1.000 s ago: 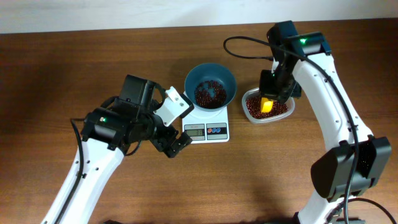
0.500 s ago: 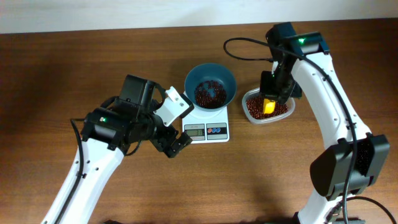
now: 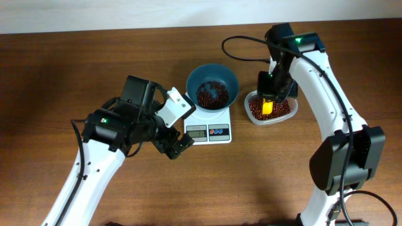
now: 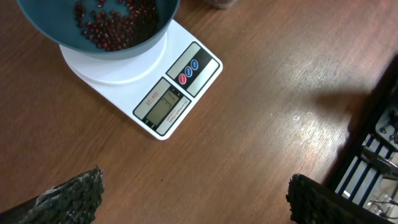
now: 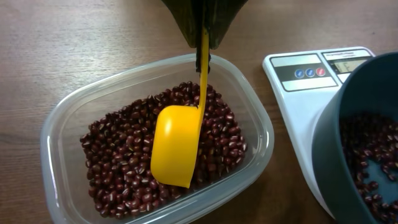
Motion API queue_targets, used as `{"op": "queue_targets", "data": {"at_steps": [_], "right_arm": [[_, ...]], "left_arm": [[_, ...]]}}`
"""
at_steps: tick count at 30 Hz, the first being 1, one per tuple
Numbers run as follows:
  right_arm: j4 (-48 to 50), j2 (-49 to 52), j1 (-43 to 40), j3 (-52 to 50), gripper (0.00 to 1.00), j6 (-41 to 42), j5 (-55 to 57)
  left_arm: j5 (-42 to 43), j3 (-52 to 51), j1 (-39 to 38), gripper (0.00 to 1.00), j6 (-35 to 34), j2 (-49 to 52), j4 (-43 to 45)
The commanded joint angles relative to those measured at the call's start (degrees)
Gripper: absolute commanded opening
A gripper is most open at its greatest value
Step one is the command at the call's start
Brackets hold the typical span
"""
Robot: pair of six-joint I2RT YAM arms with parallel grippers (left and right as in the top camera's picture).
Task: Scoop item into bowl and weigh 50g on scale
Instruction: 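Dip the scoop into the red beans with the right gripper and lift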
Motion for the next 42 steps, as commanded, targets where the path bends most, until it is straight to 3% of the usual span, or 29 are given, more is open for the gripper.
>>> {"op": "queue_targets", "data": {"at_steps": [1,11,30,42], "right_arm": [[0.2,1.1,-1.5,0.8,0.04,-0.6,-4.0],[-0.7,0.0,-4.8,0.9,0.04,-2.6,-4.3],[-4.3,-1.4,-14.1,0.9,0.04,-19.0,-18.7],[-3.7,-3.3,-17.9,0.9,0.04,-21.1,-19.3]], "left_arm": [[0.7,0.8,-0.1,0.99,-0.5,-0.1,-0.1],[0.7,0.8,-0.1,0.99,-0.6,-0.1,-0.1],[0.7,0.8,-0.1,0.99,-0.5,-0.1,-0.1],[0.7,0.8,-0.1,0.99,-0.5,-0.1,-0.1]]}}
